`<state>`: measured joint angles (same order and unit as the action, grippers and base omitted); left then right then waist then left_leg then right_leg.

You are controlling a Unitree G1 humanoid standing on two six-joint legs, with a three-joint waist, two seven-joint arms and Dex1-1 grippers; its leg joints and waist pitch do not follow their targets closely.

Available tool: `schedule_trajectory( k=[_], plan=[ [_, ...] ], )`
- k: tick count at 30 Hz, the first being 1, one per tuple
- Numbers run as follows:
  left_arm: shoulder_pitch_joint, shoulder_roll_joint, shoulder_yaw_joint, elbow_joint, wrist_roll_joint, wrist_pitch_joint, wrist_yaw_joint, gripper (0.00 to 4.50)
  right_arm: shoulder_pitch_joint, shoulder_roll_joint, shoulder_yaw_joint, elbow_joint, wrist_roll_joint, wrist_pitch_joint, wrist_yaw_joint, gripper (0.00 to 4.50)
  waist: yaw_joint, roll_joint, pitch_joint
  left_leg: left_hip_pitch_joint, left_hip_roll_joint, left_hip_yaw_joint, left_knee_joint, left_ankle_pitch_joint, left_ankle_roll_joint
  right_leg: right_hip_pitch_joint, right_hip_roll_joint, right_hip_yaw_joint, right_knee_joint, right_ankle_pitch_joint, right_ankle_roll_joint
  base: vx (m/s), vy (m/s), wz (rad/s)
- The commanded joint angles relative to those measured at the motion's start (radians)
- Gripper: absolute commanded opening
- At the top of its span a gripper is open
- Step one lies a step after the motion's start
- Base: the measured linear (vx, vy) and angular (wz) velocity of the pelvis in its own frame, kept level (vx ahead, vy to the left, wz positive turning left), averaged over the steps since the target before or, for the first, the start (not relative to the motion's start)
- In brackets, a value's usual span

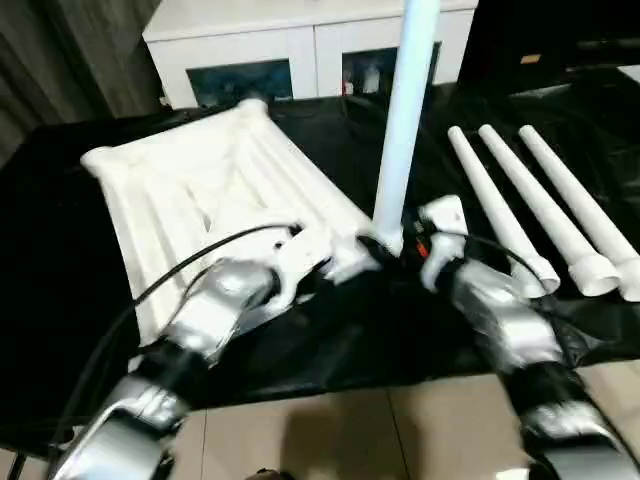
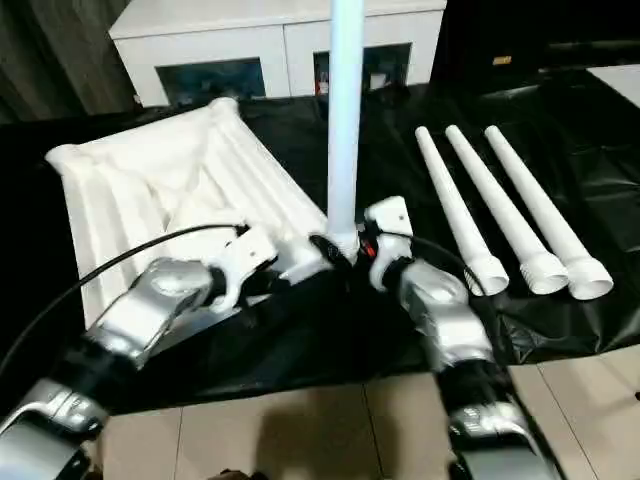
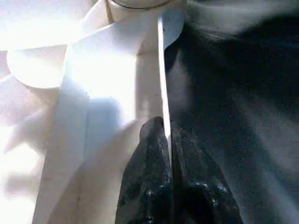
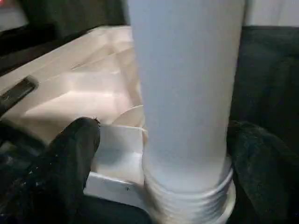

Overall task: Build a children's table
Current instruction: Rotate leg to tighten

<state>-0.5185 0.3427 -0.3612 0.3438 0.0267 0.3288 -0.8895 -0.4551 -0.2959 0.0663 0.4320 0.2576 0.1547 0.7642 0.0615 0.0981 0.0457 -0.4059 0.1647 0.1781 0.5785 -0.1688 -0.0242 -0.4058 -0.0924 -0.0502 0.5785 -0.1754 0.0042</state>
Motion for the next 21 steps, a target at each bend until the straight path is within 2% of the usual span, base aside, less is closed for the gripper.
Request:
schedule_trajectory(
  k=[1,2,4,5,8,13,18,20,21],
  plan=[
    [0.017,0.024,-0.024,-0.089,-0.026,-0.030,-0.065,0.00,0.024,-0.036,0.034,-0.081,0.020,0.048,0.078,4.46,0.000,-0.007,-0.069,0.036,0.064,-0.017,-0.070,-0.248,0.073,0.044,-0.049,0.027,-0.049,-0.111,-0.250,0.000,0.000,0.00],
    [0.018,0.025,-0.025,-0.090,-0.025,-0.029,-0.066,0.00,0.025,-0.038,0.035,-0.083,0.020,0.049,0.080,4.46,0.004,-0.008,-0.068,0.039,0.066,-0.017,-0.071,-0.255,0.064,0.043,-0.048,0.028,-0.049,-0.114,-0.247,0.000,0.000,0.00],
    [0.034,0.042,-0.026,-0.117,-0.032,-0.027,-0.082,0.00,0.047,-0.071,0.052,-0.117,0.025,0.078,0.128,4.46,0.002,-0.008,-0.068,0.037,0.063,-0.016,-0.071,-0.252,0.057,0.044,-0.048,0.029,-0.047,-0.107,-0.244,0.000,0.000,0.00],
    [0.039,0.045,-0.026,-0.125,-0.036,-0.023,-0.086,0.00,0.052,-0.081,0.056,-0.123,0.024,0.083,0.142,4.46,0.002,-0.017,-0.070,0.037,0.062,-0.014,-0.069,-0.235,0.059,0.045,-0.047,0.030,-0.046,-0.089,-0.246,0.000,0.000,0.00],
    [0.057,0.061,-0.026,-0.157,-0.050,-0.019,-0.113,0.00,0.060,-0.100,0.069,-0.120,0.007,0.093,0.165,4.46,0.003,-0.014,-0.072,0.031,0.059,-0.014,-0.063,-0.192,0.075,0.047,-0.050,0.030,-0.041,-0.058,-0.251,0.000,0.000,0.00],
    [0.076,0.075,-0.020,-0.192,-0.053,-0.009,-0.134,0.00,0.069,-0.128,0.102,-0.113,-0.034,0.080,0.191,4.46,0.006,-0.022,-0.073,0.031,0.057,-0.010,-0.054,-0.151,0.100,0.046,-0.051,0.030,-0.039,-0.056,-0.258,0.000,0.000,0.00],
    [0.077,0.081,-0.021,-0.196,-0.057,-0.007,-0.138,0.00,0.069,-0.136,0.089,-0.109,-0.028,0.081,0.192,4.46,0.006,-0.020,-0.072,0.032,0.058,-0.012,-0.053,-0.171,0.095,0.046,-0.050,0.030,-0.040,-0.096,-0.252,0.000,0.000,0.00],
    [0.077,0.082,-0.020,-0.199,-0.060,-0.005,-0.141,0.00,0.068,-0.139,0.084,-0.108,-0.027,0.079,0.200,4.30,0.005,-0.019,-0.072,0.031,0.057,-0.012,-0.052,-0.179,0.090,0.045,-0.049,0.030,-0.040,-0.104,-0.251,0.000,0.000,0.00],
    [0.076,0.081,-0.019,-0.198,-0.059,-0.006,-0.143,0.00,0.066,-0.140,0.083,-0.105,-0.030,0.073,0.204,4.08,0.006,-0.019,-0.072,0.032,0.057,-0.012,-0.052,-0.182,0.088,0.045,-0.049,0.031,-0.040,-0.106,-0.251,0.000,0.000,0.00]
  ],
)
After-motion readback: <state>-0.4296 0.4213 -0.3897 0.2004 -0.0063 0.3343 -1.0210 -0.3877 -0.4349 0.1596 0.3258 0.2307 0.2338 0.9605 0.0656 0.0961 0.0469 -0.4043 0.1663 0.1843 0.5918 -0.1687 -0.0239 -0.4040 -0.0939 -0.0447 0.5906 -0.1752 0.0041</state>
